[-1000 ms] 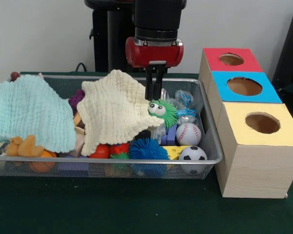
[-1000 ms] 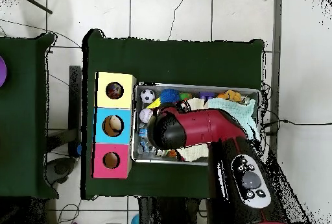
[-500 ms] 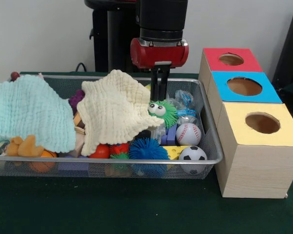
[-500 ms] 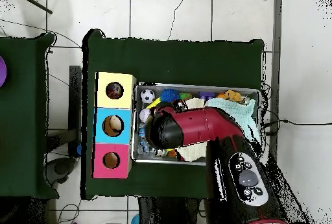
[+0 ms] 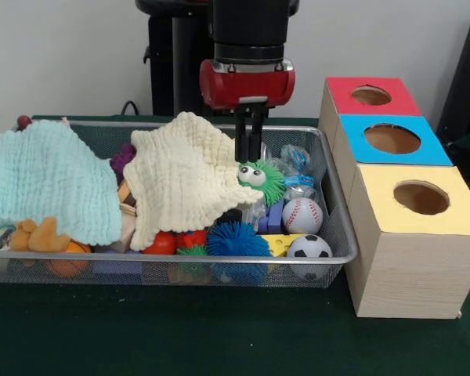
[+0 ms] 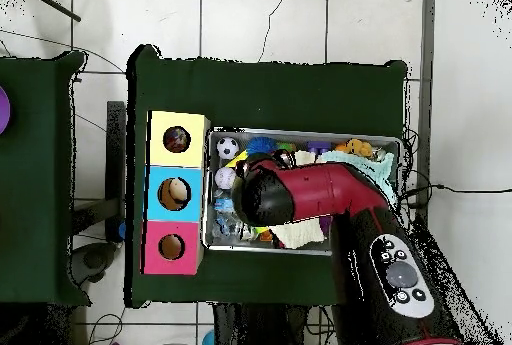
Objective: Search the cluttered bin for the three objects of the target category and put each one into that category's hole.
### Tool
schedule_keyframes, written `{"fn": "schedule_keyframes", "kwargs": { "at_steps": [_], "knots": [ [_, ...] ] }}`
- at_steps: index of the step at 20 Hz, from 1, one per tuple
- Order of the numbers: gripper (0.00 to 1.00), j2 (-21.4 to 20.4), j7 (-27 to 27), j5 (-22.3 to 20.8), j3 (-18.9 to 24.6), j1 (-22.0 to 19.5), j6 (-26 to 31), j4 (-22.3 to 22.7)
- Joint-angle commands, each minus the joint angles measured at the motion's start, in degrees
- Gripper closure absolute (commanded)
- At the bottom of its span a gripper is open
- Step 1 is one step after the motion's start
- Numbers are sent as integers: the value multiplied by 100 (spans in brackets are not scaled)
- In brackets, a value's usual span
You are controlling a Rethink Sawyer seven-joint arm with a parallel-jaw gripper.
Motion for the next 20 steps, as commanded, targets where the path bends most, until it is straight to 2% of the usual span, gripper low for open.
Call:
{"fn": "schedule_keyframes", "kwargs": {
  "at_steps": [1,4,8,11,15,18,19,20],
  "knots": [
    [100,-280,-1659,-22,1084,-818,1071,431],
    [100,-390,-1917,-23,1377,-1179,1310,524],
    [100,-330,-2076,-220,1541,-1480,1588,458],
    [100,-93,-2144,-424,1557,-1654,1734,315],
    [100,294,-2274,-913,1390,-1675,2065,-179],
    [100,408,-2475,-1085,1425,-1706,2349,-345],
    [0,440,-2458,-1110,1515,-1773,2415,-337],
    [0,459,-2523,-1095,1529,-1780,2501,-346]
  ]
}}
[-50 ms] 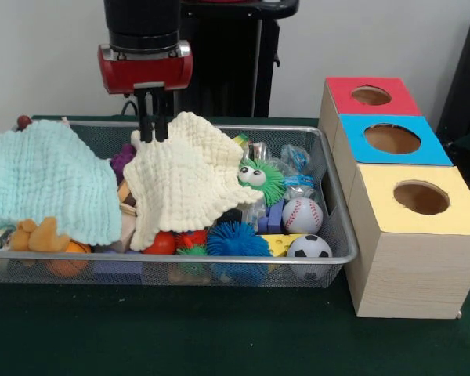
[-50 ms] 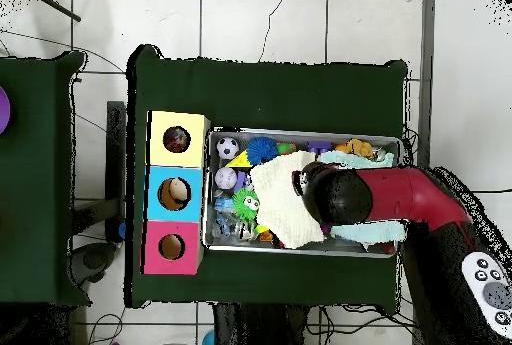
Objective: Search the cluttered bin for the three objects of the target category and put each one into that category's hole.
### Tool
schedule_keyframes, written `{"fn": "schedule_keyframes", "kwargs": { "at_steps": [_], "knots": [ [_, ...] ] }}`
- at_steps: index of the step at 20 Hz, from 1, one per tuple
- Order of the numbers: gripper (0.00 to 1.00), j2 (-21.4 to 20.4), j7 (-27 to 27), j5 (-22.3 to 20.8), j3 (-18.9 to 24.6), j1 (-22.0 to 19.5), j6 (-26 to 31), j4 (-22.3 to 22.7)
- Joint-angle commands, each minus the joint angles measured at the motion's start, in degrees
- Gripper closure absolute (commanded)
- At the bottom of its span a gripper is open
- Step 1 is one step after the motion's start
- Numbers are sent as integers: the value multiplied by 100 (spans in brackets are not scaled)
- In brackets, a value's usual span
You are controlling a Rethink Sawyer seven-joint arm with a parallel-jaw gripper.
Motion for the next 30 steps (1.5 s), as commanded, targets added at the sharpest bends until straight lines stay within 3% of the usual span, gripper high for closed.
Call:
{"fn": "schedule_keyframes", "kwargs": {
  "at_steps": [1,11,15,20,27,30],
  "knots": [
    [0,448,-2402,-535,510,-135,1070,-327],
    [0,625,-2496,-550,707,-215,1356,-353],
    [0,820,-2347,-517,823,-308,1045,-410],
    [0,1190,-2276,-853,731,-278,764,-680],
    [0,1389,-2116,-1367,470,-64,758,-1011],
    [0,1408,-2141,-1302,553,-103,929,-1080]
  ]
}}
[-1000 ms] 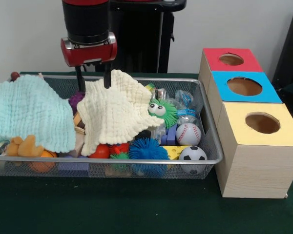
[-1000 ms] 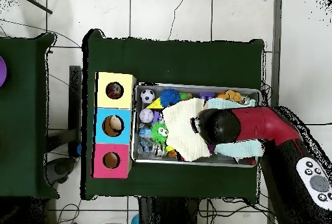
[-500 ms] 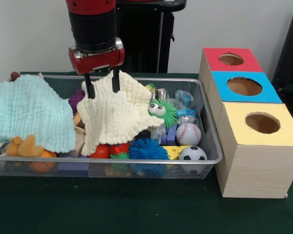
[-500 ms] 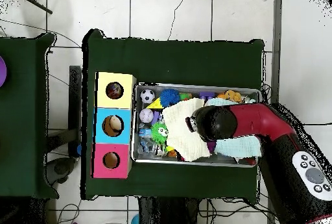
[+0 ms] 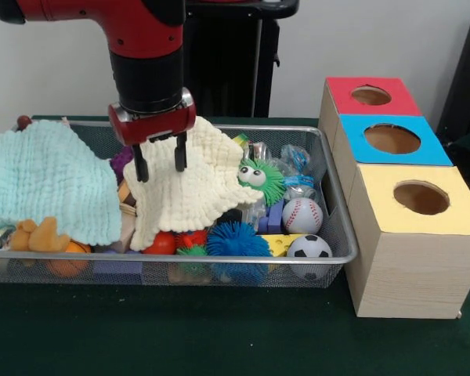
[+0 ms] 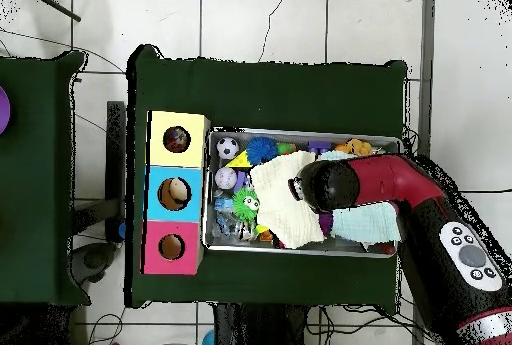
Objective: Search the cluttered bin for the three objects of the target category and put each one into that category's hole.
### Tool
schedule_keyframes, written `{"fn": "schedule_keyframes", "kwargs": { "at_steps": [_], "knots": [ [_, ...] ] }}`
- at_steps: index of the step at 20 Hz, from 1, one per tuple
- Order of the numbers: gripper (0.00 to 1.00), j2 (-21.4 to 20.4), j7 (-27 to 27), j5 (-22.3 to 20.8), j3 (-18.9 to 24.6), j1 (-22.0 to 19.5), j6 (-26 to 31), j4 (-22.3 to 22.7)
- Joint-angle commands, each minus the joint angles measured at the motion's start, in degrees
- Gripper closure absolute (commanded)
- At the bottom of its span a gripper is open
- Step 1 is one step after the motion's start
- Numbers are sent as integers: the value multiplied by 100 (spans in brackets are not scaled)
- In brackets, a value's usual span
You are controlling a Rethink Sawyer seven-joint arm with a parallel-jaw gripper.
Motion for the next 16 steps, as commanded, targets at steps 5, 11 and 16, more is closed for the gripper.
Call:
{"fn": "schedule_keyframes", "kwargs": {
  "at_steps": [5,11,16],
  "knots": [
    [0,579,-1534,-402,287,-11,103,-627],
    [0,1247,-1883,-125,761,-290,-152,-818],
    [0,1605,-2027,-44,1051,-419,-101,-992]
  ]
}}
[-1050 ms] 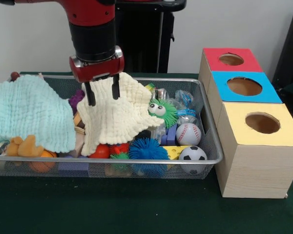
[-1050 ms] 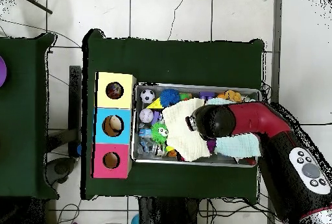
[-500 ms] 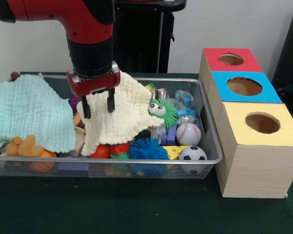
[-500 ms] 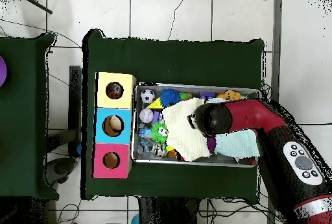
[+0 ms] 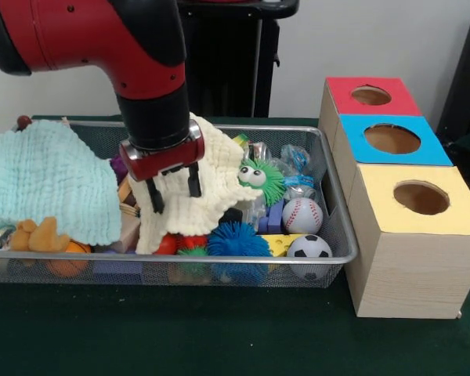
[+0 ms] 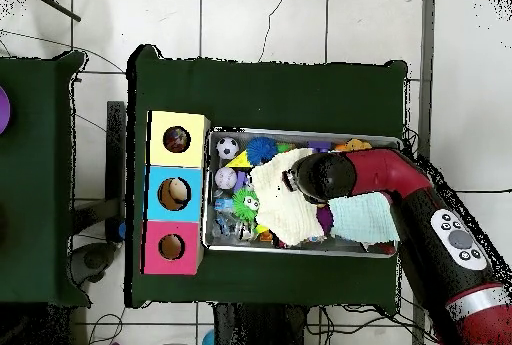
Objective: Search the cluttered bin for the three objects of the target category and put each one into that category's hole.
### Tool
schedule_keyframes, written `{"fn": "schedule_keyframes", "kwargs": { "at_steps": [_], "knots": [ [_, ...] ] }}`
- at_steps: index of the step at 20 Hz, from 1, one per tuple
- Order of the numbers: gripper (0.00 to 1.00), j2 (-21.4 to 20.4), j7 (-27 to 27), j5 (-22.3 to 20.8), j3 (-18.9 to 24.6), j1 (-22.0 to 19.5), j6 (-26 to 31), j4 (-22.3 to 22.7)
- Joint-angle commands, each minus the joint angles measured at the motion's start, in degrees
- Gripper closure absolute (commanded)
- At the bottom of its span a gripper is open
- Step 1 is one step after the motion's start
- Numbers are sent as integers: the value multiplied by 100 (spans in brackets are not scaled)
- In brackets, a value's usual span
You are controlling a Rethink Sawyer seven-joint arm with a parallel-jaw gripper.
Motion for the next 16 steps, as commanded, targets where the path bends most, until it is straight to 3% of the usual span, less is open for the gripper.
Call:
{"fn": "schedule_keyframes", "kwargs": {
  "at_steps": [1,5,6,16],
  "knots": [
    [0,835,-2047,70,682,-191,-18,-615],
    [0,887,-2245,67,676,-86,550,-844],
    [100,883,-2267,22,665,-55,631,-903],
    [100,573,-2047,-250,489,198,624,-986]
  ]
}}
